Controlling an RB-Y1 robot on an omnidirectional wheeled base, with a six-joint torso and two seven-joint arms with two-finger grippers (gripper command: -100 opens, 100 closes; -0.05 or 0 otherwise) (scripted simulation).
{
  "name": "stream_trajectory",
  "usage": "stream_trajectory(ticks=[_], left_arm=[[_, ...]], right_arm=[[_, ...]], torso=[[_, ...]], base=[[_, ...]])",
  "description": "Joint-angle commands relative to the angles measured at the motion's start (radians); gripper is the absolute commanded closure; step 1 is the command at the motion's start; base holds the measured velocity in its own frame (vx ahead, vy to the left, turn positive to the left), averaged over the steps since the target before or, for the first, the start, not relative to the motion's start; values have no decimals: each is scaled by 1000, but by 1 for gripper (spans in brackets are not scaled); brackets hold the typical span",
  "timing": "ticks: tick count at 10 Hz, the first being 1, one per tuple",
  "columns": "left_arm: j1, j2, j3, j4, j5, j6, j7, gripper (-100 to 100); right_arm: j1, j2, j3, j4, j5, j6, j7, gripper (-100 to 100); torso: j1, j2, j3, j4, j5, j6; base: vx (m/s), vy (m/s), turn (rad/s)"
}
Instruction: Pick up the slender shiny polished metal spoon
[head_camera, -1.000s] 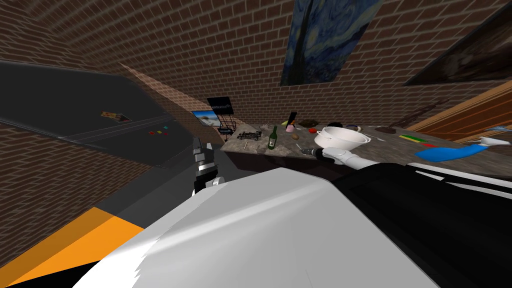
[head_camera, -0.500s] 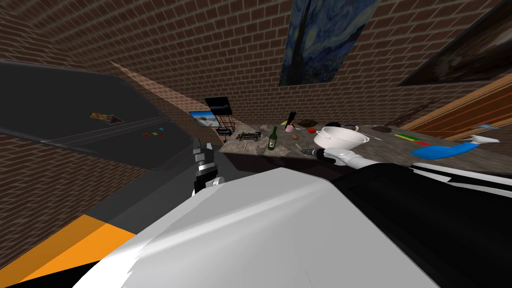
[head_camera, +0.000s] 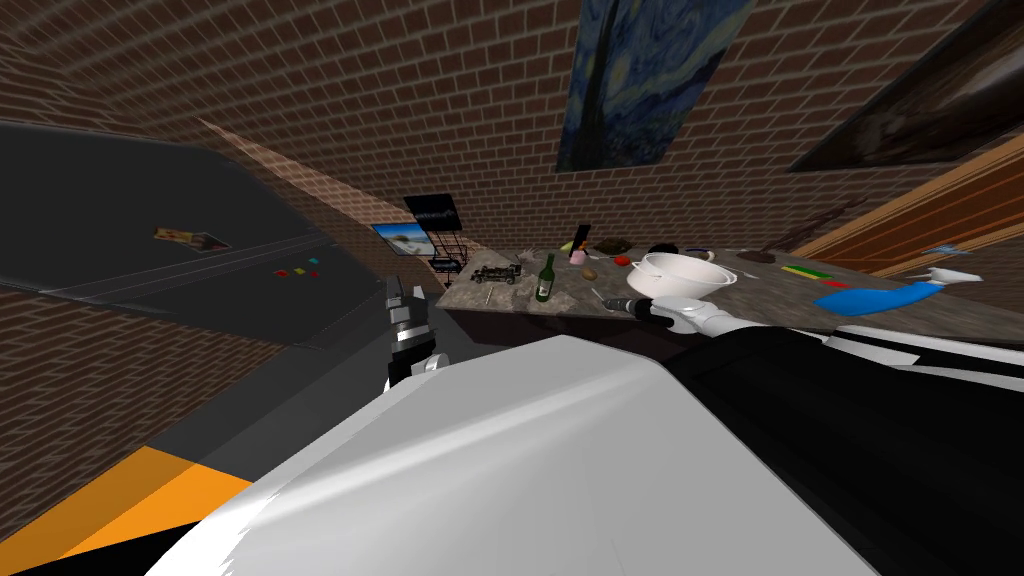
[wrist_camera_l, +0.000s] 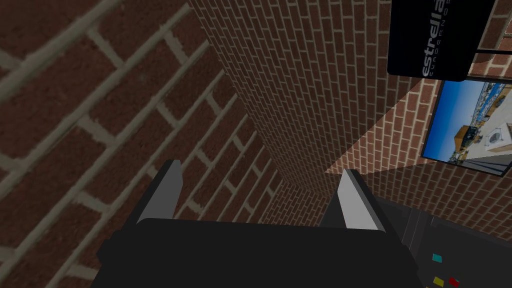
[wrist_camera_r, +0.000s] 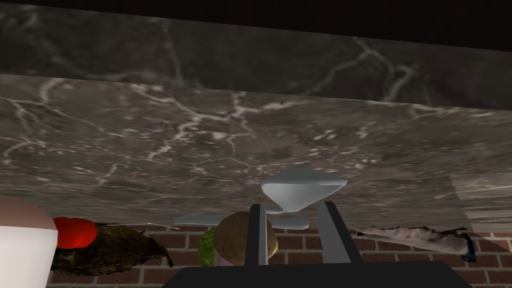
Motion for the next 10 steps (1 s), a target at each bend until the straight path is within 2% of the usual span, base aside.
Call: stream_trajectory(ticks=[1,2,4,6,7,9,10], left_arm=[[0,0,0,0,0,0,0,0],[0,0,0,0,0,0,0,0],[0,0,0,0,0,0,0,0],[0,0,0,0,0,0,0,0],[0,0,0,0,0,0,0,0],[0,0,0,0,0,0,0,0],[0,0,0,0,0,0,0,0]], right_arm=[[0,-2,1,-2,-50,1,33,100],[28,-26,15,-24,-79,10,72,100],[28,-26,15,-24,-140,10,130,100],[28,-26,15,-24,-181,10,142,100],[56,-50,29,-47,-220,19,190,100],[56,-50,29,-47,-279,19,243,100],[56,-50,29,-47,-308,19,251,100]], torso=[[0,0,0,0,0,0],[-1,1,1,0,0,0],[0,-1,-1,0,0,1],[0,2,1,0,0,0],[-1,2,1,1,0,1],[0,0,0,0,0,1],[0,0,0,0,0,0]], base=[[7,0,19],[67,13,-122],[49,19,-51],[-3,-1,13],[59,9,-146],[50,21,-53],[7,6,30]])
